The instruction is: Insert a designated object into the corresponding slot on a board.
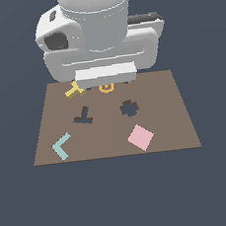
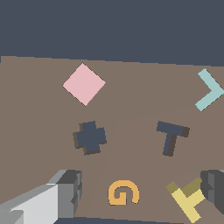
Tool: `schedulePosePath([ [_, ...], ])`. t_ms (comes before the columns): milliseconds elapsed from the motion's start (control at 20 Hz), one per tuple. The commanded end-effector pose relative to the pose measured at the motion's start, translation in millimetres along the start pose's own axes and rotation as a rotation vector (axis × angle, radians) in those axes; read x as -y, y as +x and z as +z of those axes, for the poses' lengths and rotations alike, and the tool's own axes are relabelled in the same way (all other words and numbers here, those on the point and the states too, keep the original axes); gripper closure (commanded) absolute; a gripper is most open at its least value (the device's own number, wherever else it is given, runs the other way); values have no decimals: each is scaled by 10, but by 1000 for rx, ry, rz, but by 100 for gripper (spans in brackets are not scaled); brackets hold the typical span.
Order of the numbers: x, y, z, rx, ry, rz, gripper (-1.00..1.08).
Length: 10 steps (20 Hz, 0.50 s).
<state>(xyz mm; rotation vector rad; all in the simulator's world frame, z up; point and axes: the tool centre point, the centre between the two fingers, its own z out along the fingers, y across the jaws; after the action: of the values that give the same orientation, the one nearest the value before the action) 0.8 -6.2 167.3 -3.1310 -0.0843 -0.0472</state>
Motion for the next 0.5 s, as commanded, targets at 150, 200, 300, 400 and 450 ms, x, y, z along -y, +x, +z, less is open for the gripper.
schedulePosePath([
  [150, -98, -155, 128, 4, 0, -70, -92],
  [200, -122, -189, 158, 5, 0, -87, -92],
  [300, -175, -262, 221, 6, 1, -122, -92],
  [400, -238, -340, 291, 8, 1, -161, -92],
  [450, -272, -381, 329, 9, 1, -182, -92],
])
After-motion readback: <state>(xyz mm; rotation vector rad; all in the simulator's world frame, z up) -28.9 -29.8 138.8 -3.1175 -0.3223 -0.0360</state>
